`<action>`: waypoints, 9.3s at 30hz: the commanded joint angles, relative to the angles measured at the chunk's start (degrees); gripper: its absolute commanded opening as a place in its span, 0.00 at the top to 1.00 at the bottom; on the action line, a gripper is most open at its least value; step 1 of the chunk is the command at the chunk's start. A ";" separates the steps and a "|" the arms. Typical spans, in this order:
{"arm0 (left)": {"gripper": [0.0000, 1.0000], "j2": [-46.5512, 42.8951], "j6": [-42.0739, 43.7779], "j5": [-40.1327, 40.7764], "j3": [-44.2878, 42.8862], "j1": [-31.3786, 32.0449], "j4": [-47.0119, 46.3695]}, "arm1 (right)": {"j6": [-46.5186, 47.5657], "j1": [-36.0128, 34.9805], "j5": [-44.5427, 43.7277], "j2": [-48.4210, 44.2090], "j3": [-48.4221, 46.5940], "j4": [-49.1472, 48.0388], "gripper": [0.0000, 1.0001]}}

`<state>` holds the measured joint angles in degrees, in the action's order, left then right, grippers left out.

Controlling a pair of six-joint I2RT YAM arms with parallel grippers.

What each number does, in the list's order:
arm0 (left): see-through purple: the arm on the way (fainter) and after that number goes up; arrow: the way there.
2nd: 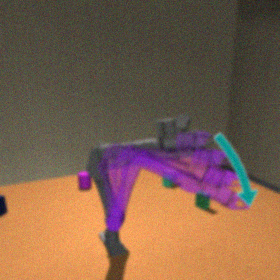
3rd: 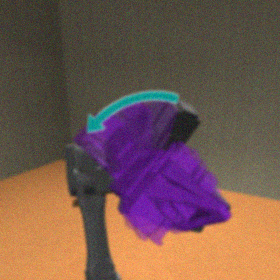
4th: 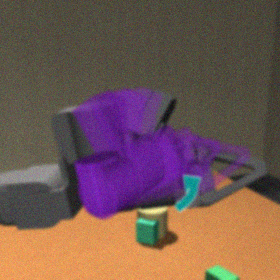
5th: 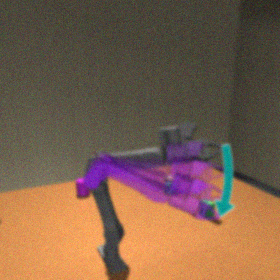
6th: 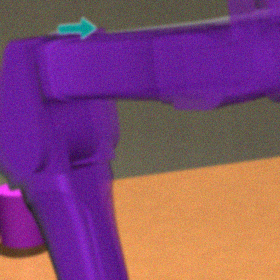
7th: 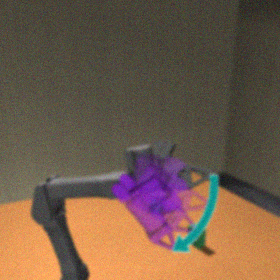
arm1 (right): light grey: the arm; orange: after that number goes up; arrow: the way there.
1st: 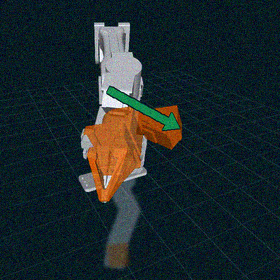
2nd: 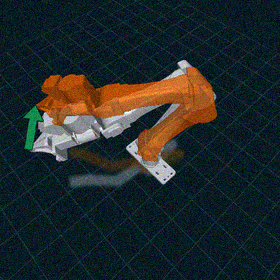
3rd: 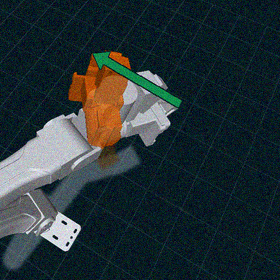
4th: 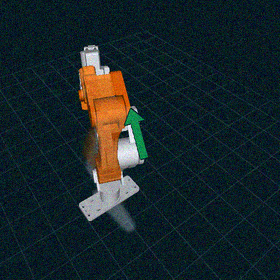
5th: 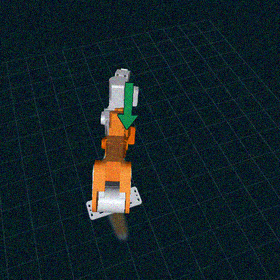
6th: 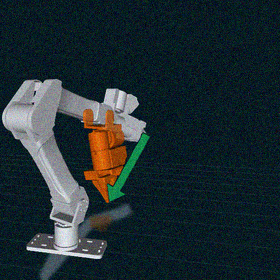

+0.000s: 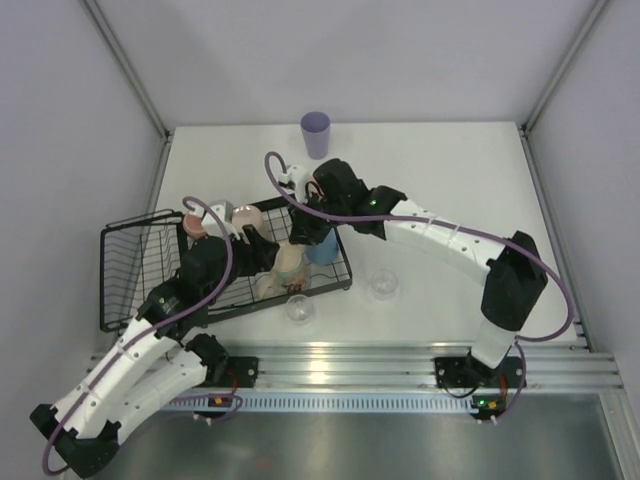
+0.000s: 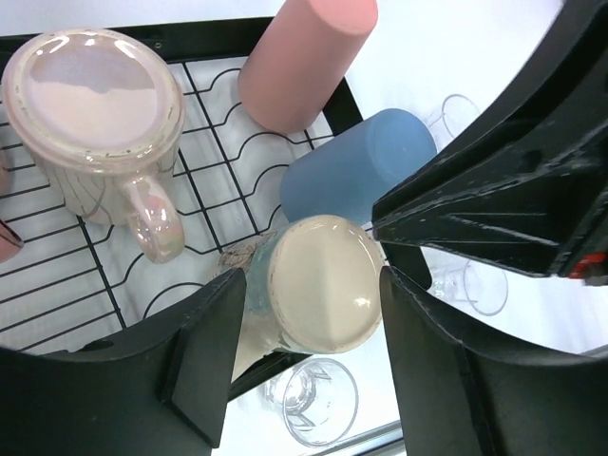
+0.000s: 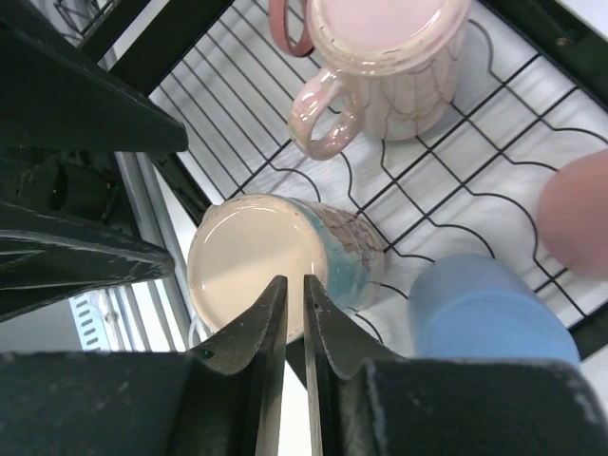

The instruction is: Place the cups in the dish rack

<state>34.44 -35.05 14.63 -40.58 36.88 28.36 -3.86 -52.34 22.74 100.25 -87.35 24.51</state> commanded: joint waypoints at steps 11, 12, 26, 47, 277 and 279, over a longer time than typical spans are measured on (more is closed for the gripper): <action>0.42 13.98 10.79 -18.19 -16.63 -0.23 1.26 | -9.94 6.97 -13.07 -22.54 10.26 -6.22 0.87; 0.45 15.12 10.79 -20.06 -17.94 -0.23 1.35 | -10.38 8.99 -13.16 -24.47 11.23 -6.32 0.88; 0.54 24.36 12.02 -25.97 -14.54 0.03 3.81 | -11.70 18.06 -7.27 -27.48 16.07 -8.34 0.90; 0.54 24.89 10.88 -12.70 -13.21 -0.06 8.73 | -12.23 18.58 -7.27 -23.96 15.72 -10.45 0.88; 0.02 47.74 -9.07 -55.16 -38.70 -24.40 -28.80 | -85.61 32.30 21.64 1.97 12.38 -113.63 1.00; 0.02 47.13 -9.69 -54.71 -38.61 -24.40 -29.32 | -86.49 32.21 21.73 1.88 12.47 -114.68 1.00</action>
<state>84.05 -46.50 -42.44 -78.11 12.27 -1.61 -90.13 -19.35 44.47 106.00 -74.50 -72.64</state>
